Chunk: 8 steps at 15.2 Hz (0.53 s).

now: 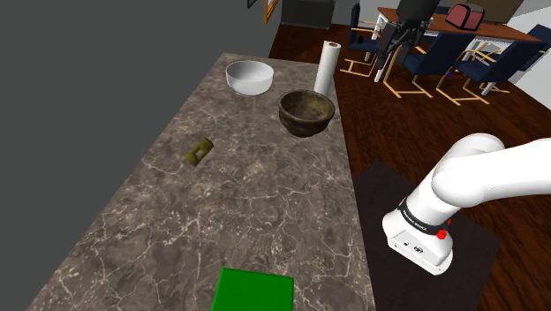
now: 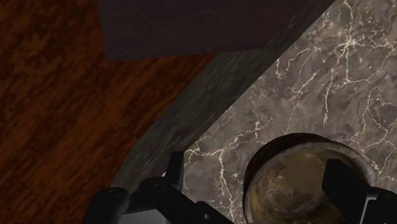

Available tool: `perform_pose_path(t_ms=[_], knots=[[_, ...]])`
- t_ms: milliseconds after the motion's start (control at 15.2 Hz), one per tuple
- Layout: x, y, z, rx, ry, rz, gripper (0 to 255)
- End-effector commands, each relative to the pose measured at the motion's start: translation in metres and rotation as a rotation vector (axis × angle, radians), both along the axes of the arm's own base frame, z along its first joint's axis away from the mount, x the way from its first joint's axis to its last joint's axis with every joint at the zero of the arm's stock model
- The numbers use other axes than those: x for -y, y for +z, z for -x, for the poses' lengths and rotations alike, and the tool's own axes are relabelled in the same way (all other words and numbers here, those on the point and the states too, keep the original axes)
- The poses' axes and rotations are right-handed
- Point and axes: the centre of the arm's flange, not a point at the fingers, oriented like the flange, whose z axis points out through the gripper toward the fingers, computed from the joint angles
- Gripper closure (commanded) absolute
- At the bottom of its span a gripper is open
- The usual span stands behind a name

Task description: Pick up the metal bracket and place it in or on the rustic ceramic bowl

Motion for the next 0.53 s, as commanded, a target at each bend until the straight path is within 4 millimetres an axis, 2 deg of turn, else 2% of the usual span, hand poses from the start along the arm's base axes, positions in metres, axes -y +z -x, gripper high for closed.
perform_pose_path(t_ms=[0,462], knots=[[0.0,0.0,0.0,0.0,0.0,0.0,0],[-0.085,-0.034,-0.007,0.027,-0.09,-0.004,0]])
